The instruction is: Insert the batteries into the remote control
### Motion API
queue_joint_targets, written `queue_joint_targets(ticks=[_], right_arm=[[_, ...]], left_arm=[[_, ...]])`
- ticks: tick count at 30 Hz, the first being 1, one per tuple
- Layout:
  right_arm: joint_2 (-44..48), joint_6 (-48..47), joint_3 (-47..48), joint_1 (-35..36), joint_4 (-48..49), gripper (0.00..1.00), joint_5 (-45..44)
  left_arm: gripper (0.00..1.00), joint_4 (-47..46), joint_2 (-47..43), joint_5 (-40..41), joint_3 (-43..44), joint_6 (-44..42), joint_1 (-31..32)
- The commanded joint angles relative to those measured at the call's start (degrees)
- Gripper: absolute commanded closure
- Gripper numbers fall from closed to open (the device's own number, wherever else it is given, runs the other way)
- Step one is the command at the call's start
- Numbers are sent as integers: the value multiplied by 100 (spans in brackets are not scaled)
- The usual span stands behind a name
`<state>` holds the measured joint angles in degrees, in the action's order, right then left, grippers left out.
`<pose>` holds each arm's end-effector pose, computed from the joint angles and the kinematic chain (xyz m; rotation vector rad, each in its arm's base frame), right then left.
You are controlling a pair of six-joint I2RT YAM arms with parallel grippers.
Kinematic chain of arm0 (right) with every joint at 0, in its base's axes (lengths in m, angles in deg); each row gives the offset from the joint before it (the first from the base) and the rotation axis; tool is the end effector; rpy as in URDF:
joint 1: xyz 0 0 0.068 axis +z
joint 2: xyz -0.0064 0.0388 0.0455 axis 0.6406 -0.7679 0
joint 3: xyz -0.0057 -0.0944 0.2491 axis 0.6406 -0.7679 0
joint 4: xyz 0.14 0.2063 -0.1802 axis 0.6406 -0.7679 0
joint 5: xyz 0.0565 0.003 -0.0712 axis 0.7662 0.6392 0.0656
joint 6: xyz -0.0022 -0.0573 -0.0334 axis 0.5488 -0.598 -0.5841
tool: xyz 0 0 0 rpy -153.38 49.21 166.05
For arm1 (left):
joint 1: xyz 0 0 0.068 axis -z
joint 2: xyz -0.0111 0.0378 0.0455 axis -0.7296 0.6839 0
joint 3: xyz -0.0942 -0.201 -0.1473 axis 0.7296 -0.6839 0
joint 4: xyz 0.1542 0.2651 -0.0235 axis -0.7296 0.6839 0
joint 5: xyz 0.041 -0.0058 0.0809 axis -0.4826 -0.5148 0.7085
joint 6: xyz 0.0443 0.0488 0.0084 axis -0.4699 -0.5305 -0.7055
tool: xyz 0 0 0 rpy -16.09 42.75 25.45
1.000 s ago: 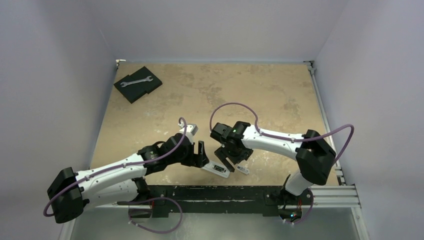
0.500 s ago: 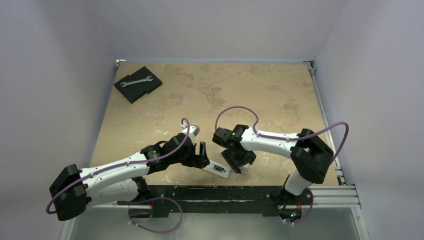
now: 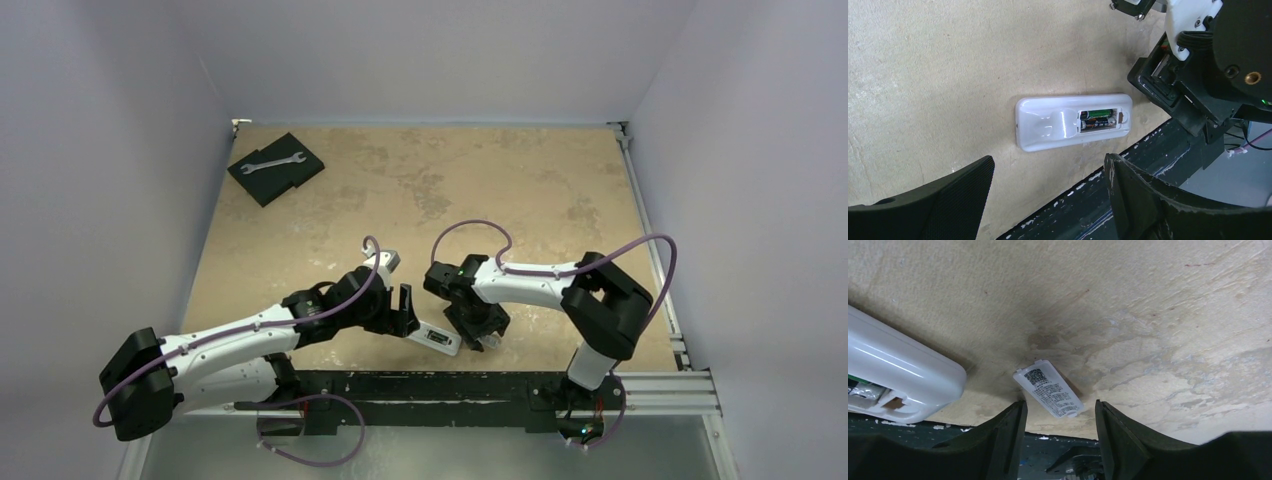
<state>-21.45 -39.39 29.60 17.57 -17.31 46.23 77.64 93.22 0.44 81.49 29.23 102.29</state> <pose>0.1686 0.2502 0.0991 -0.8820 2.9829 -0.2591 0.1505 -0.2156 0.1600 0.2178 2.4909 -0.7825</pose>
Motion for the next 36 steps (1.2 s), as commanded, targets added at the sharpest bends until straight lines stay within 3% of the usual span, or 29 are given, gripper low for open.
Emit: queue_joint_targets(ticks=[1,24,36], right_arm=[[-27,44,-58,-10,230,41,78],[-18,-221,-421,-10,789,51,781],[255,-62,-504,-10,868,49,761]], left_arm=[[19,-260,61,-79,151,-82,19],[19,-414,391,-132,183,-64,19],[19,-476,460,-132,173,1,20]])
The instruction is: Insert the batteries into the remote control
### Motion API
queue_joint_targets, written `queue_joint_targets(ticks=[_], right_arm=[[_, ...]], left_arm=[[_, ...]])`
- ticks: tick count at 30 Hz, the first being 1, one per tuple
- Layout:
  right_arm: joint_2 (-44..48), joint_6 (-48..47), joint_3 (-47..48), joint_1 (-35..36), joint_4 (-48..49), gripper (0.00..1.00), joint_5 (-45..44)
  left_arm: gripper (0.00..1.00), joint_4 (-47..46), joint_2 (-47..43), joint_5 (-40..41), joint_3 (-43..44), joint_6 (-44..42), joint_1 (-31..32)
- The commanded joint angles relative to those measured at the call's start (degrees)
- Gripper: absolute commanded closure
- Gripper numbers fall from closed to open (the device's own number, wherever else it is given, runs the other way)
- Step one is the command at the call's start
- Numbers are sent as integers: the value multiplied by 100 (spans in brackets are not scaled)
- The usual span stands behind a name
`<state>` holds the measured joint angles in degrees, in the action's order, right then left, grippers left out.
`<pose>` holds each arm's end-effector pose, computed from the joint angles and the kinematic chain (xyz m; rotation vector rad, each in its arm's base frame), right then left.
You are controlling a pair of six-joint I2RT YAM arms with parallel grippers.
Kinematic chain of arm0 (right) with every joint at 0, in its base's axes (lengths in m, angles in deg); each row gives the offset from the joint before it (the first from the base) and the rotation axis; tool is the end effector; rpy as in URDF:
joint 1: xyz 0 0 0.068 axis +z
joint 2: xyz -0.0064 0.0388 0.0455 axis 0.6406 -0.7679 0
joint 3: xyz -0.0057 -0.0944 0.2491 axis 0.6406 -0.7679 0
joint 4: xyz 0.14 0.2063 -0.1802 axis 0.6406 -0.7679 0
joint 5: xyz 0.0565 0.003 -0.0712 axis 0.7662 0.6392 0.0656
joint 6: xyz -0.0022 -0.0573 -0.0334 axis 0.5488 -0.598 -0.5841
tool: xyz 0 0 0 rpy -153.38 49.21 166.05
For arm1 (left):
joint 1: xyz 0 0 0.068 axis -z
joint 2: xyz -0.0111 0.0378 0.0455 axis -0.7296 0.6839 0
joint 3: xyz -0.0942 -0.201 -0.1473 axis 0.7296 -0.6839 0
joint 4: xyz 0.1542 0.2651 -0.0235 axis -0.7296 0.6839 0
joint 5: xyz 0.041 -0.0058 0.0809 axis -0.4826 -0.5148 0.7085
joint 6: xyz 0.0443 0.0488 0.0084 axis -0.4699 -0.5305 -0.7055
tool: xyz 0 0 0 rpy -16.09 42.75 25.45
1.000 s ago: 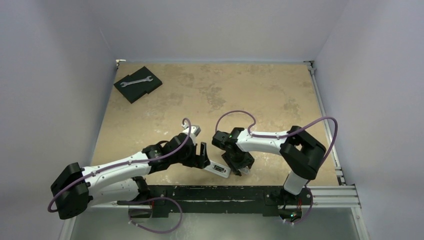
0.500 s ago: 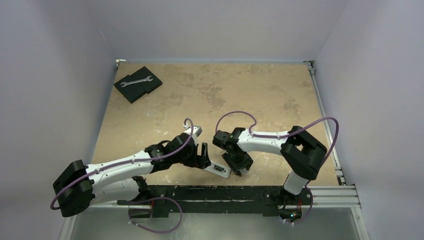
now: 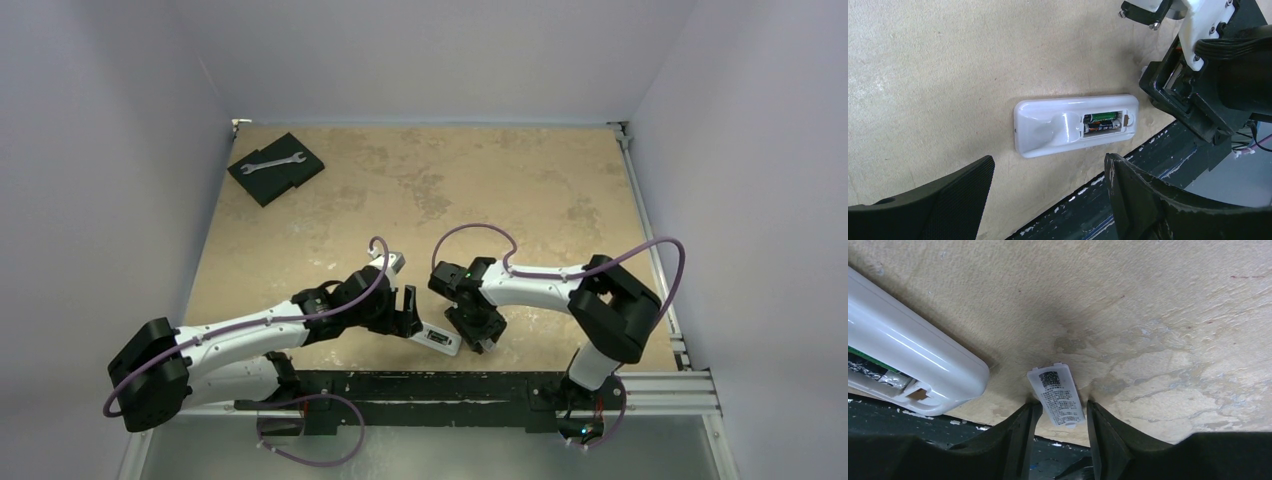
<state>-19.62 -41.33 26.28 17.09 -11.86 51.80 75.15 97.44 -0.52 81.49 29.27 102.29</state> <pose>0.1647 0.2487 0.0922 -0.9176 2.9960 -0.0750 0.1536 -0.2217 0.1457 0.2291 2.5252 -0.7730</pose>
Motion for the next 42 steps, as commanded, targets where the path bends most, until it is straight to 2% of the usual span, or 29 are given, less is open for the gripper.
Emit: queue_joint_targets(ticks=[1,25,42], right_arm=[[97,162,-205,38,356,49,224],[917,806,-950,109,1104,49,530],[1355,1992,-1262,952,1484,48,-163]], left_arm=[[19,-226,48,-36,173,-1,19],[20,-340,28,-243,103,263,21],[21,-253,-271,-195,-1,602,21]])
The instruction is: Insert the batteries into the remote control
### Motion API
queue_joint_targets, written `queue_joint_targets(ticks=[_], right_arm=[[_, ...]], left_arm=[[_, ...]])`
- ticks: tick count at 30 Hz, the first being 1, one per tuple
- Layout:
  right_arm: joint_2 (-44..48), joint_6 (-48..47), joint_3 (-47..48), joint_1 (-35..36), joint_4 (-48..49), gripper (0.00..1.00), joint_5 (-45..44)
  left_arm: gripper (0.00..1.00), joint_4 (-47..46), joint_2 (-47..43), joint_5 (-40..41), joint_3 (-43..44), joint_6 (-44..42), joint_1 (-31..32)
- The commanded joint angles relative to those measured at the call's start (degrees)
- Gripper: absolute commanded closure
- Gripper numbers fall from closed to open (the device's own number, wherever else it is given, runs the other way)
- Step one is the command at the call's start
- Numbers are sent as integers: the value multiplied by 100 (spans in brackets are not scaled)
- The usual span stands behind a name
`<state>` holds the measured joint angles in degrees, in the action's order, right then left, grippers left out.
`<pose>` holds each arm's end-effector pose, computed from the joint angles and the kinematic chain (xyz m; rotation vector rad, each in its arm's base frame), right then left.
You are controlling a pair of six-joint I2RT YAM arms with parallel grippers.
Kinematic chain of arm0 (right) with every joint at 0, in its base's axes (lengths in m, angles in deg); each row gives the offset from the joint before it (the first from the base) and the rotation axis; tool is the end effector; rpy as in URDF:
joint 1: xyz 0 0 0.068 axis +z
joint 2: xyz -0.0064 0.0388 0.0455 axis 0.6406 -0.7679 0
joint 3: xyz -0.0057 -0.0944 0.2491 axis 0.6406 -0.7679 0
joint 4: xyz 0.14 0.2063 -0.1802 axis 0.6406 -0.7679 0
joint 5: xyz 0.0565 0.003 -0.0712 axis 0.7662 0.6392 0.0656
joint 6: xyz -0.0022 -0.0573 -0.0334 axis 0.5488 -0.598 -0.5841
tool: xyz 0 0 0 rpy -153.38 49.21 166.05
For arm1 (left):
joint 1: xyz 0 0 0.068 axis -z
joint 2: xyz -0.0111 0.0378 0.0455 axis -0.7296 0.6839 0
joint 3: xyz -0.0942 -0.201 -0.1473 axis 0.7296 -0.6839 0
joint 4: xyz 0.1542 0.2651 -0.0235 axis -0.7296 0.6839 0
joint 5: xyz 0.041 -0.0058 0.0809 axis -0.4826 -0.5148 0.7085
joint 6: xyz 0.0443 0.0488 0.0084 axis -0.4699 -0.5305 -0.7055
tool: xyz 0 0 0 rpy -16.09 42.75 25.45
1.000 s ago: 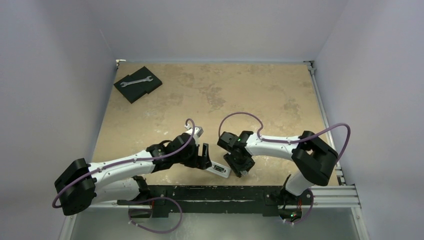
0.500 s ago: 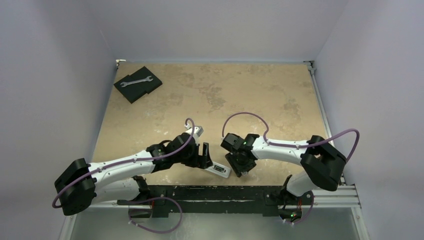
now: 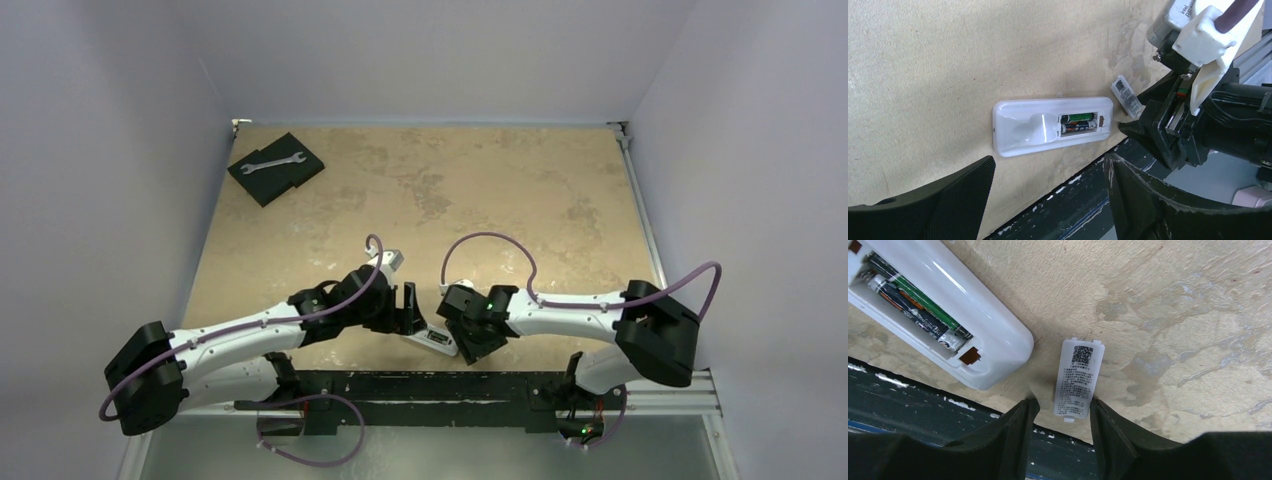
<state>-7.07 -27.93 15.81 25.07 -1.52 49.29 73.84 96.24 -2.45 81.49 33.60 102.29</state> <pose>0.1206 0.2468 0.1029 -0.7174 2.8626 0.1393 0.1529 -0.2238 0.1530 0.1509 2.5222 -0.8721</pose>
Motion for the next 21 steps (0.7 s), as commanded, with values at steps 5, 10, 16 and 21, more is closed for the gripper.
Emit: queue_joint_targets(ticks=[5,10,16,21], right_arm=[[249,1046,-438,189,676,47,-257],[311,1192,-511,205,835,48,-415],[348,1294,-544,233,701,50,-731],[444,1441,-602,275,576,53,-986]], left_arm=[[21,-105,-129,-27,12,228,19],[21,-57,-187,-11,18,283,19],[21,-25,-217,24,-1,328,23],[21,-73,-128,-7,22,353,25]])
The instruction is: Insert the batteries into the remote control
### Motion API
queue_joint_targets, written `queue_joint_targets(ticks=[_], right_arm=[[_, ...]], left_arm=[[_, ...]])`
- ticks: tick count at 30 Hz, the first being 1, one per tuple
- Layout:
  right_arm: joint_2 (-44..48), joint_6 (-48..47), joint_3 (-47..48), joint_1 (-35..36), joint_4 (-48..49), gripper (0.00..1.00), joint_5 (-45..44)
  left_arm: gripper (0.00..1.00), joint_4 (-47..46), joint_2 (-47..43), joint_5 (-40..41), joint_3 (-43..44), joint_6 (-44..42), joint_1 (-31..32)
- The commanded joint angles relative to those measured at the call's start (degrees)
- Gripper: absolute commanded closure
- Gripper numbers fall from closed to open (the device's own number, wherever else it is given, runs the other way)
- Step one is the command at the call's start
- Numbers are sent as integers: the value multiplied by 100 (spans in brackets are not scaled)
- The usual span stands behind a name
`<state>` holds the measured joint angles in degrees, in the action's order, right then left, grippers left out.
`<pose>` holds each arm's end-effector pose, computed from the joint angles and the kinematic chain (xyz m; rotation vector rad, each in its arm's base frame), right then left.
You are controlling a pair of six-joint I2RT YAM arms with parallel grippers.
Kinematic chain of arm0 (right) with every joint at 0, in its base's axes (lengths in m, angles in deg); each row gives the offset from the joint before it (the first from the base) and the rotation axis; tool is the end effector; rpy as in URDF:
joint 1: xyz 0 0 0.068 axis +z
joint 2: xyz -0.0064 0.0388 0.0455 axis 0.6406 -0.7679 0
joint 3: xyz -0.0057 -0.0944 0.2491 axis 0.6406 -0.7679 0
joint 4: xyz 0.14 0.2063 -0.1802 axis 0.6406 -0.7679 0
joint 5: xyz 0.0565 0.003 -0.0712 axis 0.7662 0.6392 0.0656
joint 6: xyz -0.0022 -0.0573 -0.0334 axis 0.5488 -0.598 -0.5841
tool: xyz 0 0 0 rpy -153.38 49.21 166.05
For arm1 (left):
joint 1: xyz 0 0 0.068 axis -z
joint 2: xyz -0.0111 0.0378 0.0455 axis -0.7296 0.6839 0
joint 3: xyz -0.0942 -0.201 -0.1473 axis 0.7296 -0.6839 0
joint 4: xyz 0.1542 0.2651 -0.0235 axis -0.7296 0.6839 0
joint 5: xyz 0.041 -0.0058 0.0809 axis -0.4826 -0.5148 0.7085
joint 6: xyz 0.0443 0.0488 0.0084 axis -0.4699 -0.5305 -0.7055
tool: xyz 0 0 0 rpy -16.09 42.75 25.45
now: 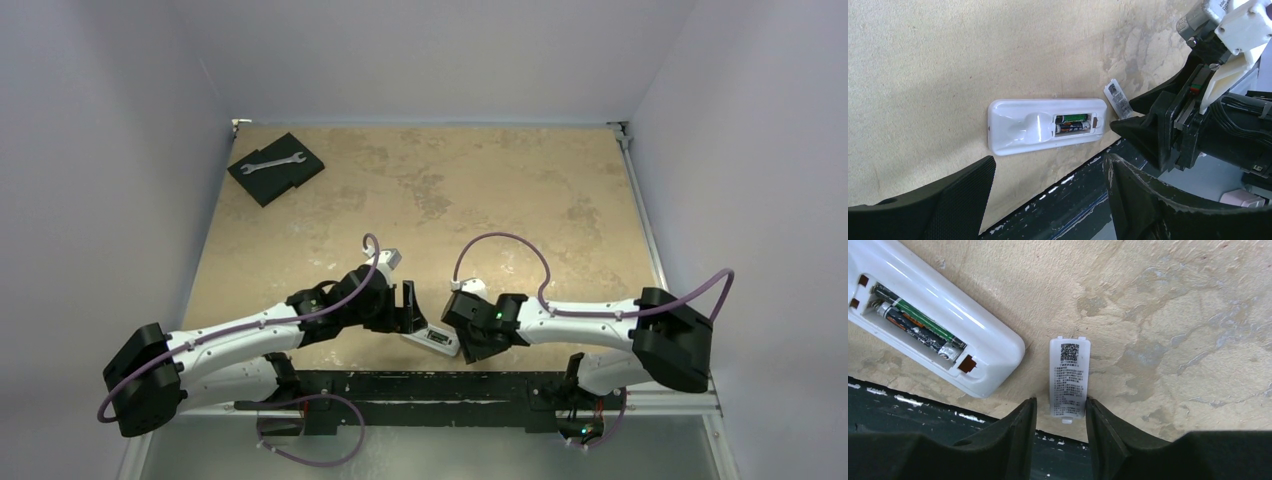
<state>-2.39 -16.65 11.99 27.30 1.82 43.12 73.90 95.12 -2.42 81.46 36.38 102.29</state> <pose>0.1122 0.2401 0.1062 -0.4451 2.7975 0.1700 0.1523 -0.2229 0.1576 0.0895 2.5189 -0.9064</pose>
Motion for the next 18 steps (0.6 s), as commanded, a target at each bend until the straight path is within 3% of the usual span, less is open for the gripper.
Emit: queue_joint_targets(ticks=[1,10,18], right_arm=[[-10,340,-229,61,245,54,-385],[49,458,-238,120,131,63,-560],[511,531,58,125,-368,80,-902]], left_arm=[[22,-90,5,-13,40,73,27],[22,-119,53,-31,38,89,28],[22,-137,9,-14,-26,142,28]])
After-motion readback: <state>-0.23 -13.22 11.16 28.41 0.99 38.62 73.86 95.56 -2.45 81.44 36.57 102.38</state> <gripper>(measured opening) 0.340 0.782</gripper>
